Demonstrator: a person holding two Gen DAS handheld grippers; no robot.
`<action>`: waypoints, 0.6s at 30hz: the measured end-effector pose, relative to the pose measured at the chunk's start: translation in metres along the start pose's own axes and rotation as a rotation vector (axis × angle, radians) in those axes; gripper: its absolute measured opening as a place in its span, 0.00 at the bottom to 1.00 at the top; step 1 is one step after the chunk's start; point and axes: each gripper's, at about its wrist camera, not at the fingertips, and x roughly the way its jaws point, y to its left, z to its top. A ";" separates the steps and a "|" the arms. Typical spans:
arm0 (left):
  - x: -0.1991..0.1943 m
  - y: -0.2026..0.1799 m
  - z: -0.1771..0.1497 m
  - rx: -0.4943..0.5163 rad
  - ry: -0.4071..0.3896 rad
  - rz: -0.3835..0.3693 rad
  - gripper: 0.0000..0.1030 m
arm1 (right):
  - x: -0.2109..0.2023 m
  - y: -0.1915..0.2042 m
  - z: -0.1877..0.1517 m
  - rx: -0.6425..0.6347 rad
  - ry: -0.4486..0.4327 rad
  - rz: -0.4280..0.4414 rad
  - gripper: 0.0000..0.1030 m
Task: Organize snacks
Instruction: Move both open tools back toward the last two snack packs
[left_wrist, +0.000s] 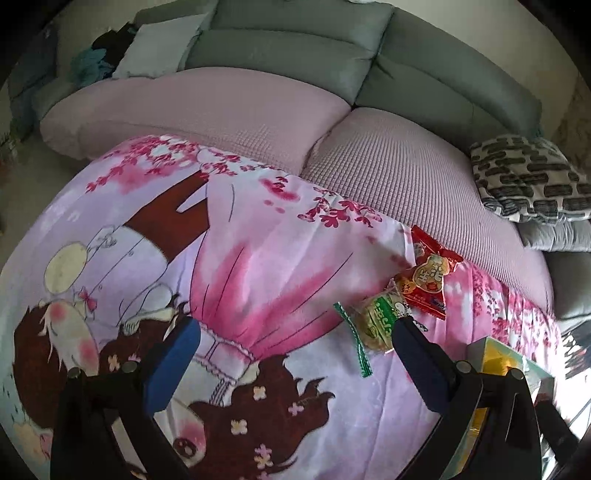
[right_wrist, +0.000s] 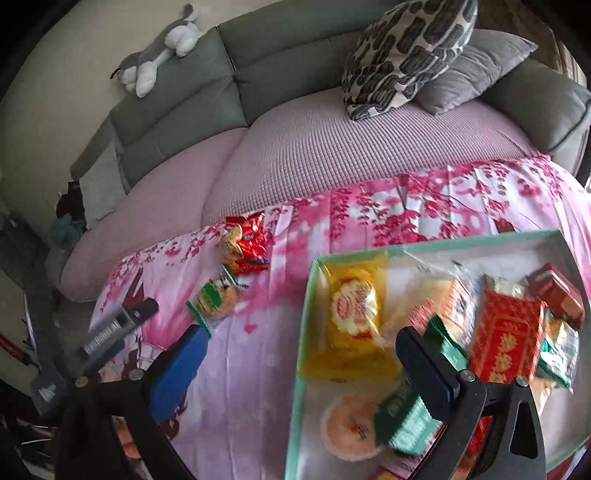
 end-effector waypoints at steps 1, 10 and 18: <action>0.001 -0.001 0.000 0.010 -0.005 -0.001 1.00 | 0.002 0.003 0.004 -0.005 -0.003 0.001 1.00; 0.019 -0.027 0.001 0.129 -0.006 -0.100 1.00 | 0.028 0.022 0.045 -0.076 0.007 -0.051 1.00; 0.047 -0.061 -0.007 0.298 0.034 -0.165 1.00 | 0.053 0.016 0.068 -0.042 0.038 -0.056 1.00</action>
